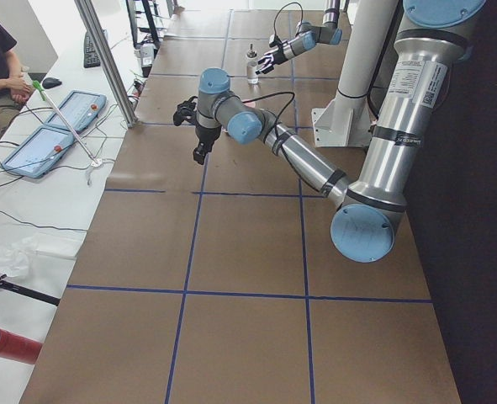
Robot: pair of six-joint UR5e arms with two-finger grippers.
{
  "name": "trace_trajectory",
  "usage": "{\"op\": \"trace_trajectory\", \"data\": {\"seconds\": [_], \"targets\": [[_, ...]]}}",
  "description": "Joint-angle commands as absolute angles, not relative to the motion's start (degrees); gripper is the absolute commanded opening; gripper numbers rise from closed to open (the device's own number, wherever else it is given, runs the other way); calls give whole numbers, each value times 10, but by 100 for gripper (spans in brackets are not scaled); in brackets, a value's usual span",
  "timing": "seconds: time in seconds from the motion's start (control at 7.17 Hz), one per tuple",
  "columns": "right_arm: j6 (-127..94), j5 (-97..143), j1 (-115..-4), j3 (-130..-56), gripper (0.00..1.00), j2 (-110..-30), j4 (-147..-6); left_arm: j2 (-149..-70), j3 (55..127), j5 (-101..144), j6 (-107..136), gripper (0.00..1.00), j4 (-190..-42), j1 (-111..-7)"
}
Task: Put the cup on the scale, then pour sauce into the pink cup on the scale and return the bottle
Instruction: 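Lower the bottle with the right gripper onto the table, then open the right gripper and pull it back from the bottle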
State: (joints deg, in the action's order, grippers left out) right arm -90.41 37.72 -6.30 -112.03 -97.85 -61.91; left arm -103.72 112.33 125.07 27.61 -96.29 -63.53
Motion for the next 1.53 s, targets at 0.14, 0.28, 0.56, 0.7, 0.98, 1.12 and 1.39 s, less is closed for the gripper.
{"op": "trace_trajectory", "data": {"seconds": [0.14, 0.28, 0.56, 0.7, 0.98, 1.12, 1.39], "targets": [[-921, 381, -5, -1164, 100, -1028, -619, -1038, 1125, 1251, 276, 64, -955, -637], [-922, 385, 10, -1172, 100, -1047, -614, -1037, 1125, 1251, 276, 64, -955, -638], [-921, 449, 16, -1184, 100, -1123, -554, -1037, 1122, 1251, 276, 64, -955, -637], [-919, 478, 15, -1182, 100, -1164, -506, -1037, 1121, 1251, 276, 64, -955, -637], [-900, 525, -14, -1177, 100, -1184, -491, -1037, 1114, 1251, 276, 64, -955, -635], [-849, 572, -52, -1177, 100, -1189, -463, -1037, 1113, 1251, 276, 64, -955, -635], [-736, 675, -159, -1174, 100, -1194, -437, -1039, 1102, 1251, 270, 64, -956, -635]]}}
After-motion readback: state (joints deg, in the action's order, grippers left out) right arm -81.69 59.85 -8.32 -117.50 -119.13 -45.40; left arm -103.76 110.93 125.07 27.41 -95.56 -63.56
